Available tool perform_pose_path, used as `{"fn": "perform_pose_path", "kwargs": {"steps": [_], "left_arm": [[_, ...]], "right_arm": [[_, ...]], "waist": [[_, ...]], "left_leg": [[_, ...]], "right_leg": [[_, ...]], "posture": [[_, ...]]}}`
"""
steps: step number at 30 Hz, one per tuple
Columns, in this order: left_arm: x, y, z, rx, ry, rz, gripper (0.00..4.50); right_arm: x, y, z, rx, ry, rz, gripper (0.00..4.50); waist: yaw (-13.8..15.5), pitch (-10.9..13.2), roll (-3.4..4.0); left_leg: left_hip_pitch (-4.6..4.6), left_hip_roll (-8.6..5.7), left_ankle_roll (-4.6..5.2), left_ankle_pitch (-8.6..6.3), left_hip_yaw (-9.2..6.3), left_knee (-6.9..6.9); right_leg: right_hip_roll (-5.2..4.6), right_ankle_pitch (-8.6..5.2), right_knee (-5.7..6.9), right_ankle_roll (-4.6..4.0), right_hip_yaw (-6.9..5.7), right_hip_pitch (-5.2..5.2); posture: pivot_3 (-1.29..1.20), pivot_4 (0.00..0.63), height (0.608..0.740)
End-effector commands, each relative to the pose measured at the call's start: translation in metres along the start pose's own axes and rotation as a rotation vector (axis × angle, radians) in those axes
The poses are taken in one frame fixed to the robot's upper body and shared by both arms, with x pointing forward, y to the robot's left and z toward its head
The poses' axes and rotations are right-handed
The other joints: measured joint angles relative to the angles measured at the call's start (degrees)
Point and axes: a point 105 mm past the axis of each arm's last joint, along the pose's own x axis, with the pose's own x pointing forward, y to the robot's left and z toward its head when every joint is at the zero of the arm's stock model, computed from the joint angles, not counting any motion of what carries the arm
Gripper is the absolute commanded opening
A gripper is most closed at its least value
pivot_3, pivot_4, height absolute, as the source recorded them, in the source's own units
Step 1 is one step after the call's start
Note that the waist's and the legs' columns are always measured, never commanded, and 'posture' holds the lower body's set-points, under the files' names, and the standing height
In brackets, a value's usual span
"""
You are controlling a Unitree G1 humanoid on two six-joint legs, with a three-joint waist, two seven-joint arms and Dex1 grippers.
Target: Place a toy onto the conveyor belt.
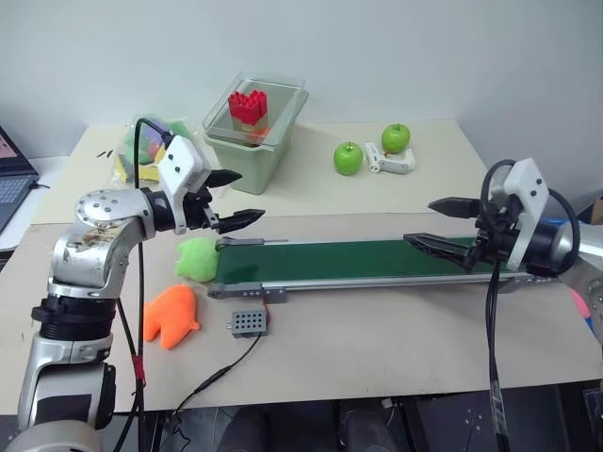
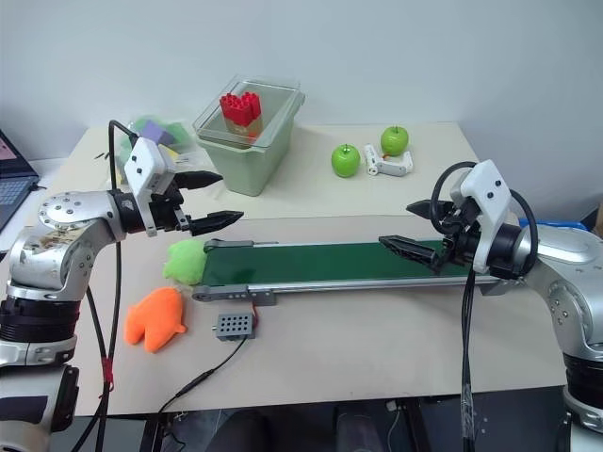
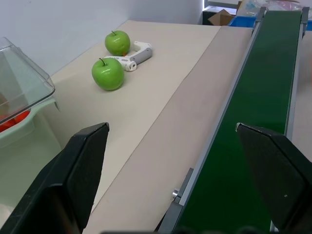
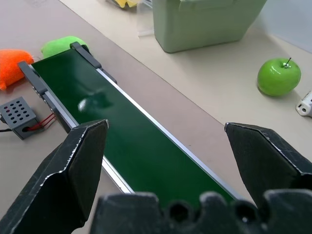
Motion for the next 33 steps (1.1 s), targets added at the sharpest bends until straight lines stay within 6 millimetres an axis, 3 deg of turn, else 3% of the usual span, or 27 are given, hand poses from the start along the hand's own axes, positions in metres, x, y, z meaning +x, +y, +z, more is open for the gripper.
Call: {"fn": "perform_pose_path", "kwargs": {"steps": [1, 10, 20, 23, 27, 33], "left_arm": [[-0.003, 0.001, 0.018, 0.058, -0.05, 0.007, 4.46], [-0.015, 0.01, 0.016, 0.023, -0.044, 0.062, 4.46], [-0.058, 0.033, 0.008, 0.046, -0.025, 0.199, 4.46], [-0.096, 0.046, -0.005, -0.108, 0.002, 0.283, 4.46], [-0.123, 0.025, -0.026, -0.517, -0.028, 0.232, 4.46], [-0.163, 0.0, -0.064, -0.799, -0.035, 0.288, 4.46]], "right_arm": [[-0.002, -0.002, 0.009, -0.042, -0.032, -0.016, 4.5], [0.003, -0.003, 0.009, -0.044, -0.03, 0.007, 4.5], [0.014, -0.005, 0.009, -0.047, -0.035, 0.042, 4.5], [0.021, -0.005, 0.008, -0.044, -0.038, 0.077, 4.5], [0.024, -0.002, 0.016, -0.028, -0.081, 0.132, 4.5], [0.018, 0.018, 0.033, 0.03, -0.168, 0.298, 4.5]], "waist": [[0.0, 0.0, 0.0], [-0.1, 0.0, 0.0], [-0.11, 0.0, 0.01], [-0.37, 0.01, 0.01], [-1.17, 0.02, 0.03], [-1.38, 0.05, 0.04]], "left_leg": [[0.0, 0.0, 0.0, 0.0, 0.0, 0.0], [0.0, 0.0, 0.0, 0.0, 0.0, 0.0], [0.01, 0.01, 0.0, 0.0, 0.01, -0.02], [0.03, 0.02, 0.0, 0.0, 0.02, -0.04], [0.04, 0.05, 0.0, 0.0, 0.04, -0.18], [0.03, 0.1, 0.01, -0.01, -0.02, -0.28]], "right_leg": [[0.0, 0.0, 0.0, 0.0, 0.0, 0.0], [0.0, 0.0, 0.0, 0.0, 0.0, -0.01], [0.0, 0.0, -0.01, 0.0, 0.0, -0.03], [0.02, 0.0, 0.0, 0.0, 0.01, -0.04], [0.0, -0.01, -0.03, 0.0, 0.01, -0.09], [0.0, -0.02, -0.07, 0.02, -0.05, -0.11]], "posture": [[0.0, 0.15, 0.74], [0.0, 0.15, 0.74], [0.0, 0.15, 0.74], [0.0, 0.15, 0.74], [0.0, 0.15, 0.74], [0.0, 0.15, 0.74]]}}
